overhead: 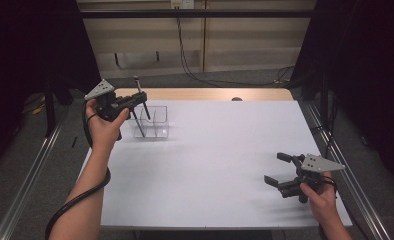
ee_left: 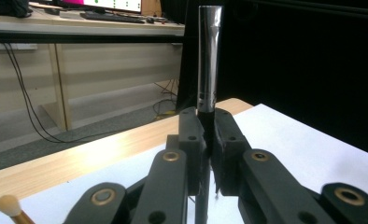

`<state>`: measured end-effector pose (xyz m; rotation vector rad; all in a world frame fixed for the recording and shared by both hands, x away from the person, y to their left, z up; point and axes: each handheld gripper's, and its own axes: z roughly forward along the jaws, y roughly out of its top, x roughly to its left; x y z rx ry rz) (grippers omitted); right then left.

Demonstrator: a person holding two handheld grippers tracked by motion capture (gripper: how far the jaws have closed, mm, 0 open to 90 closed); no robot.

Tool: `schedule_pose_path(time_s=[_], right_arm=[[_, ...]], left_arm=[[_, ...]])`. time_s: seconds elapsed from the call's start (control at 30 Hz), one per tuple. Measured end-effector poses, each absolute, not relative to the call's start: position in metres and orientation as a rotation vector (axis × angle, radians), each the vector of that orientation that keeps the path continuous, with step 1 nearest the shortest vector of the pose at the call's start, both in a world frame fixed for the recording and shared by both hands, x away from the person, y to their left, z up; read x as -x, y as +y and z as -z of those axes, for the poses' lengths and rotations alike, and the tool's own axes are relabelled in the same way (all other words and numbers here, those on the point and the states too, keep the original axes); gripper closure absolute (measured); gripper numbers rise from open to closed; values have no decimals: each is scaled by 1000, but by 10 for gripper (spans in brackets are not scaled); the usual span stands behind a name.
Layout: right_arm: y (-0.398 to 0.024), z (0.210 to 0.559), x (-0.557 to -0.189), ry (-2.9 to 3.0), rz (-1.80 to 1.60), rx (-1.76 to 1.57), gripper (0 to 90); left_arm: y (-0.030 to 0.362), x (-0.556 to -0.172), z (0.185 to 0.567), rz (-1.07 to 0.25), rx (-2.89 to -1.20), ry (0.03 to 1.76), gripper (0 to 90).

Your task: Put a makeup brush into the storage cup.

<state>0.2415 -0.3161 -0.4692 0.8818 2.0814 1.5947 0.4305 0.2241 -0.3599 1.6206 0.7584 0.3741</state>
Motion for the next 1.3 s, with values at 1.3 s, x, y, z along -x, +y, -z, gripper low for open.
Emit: schedule_pose_path(time_s=[1.3], right_arm=[[-316,470,-242,2080,-1593,-880,19]], left_arm=[[242,-445,361,-500,-1599,849,838]])
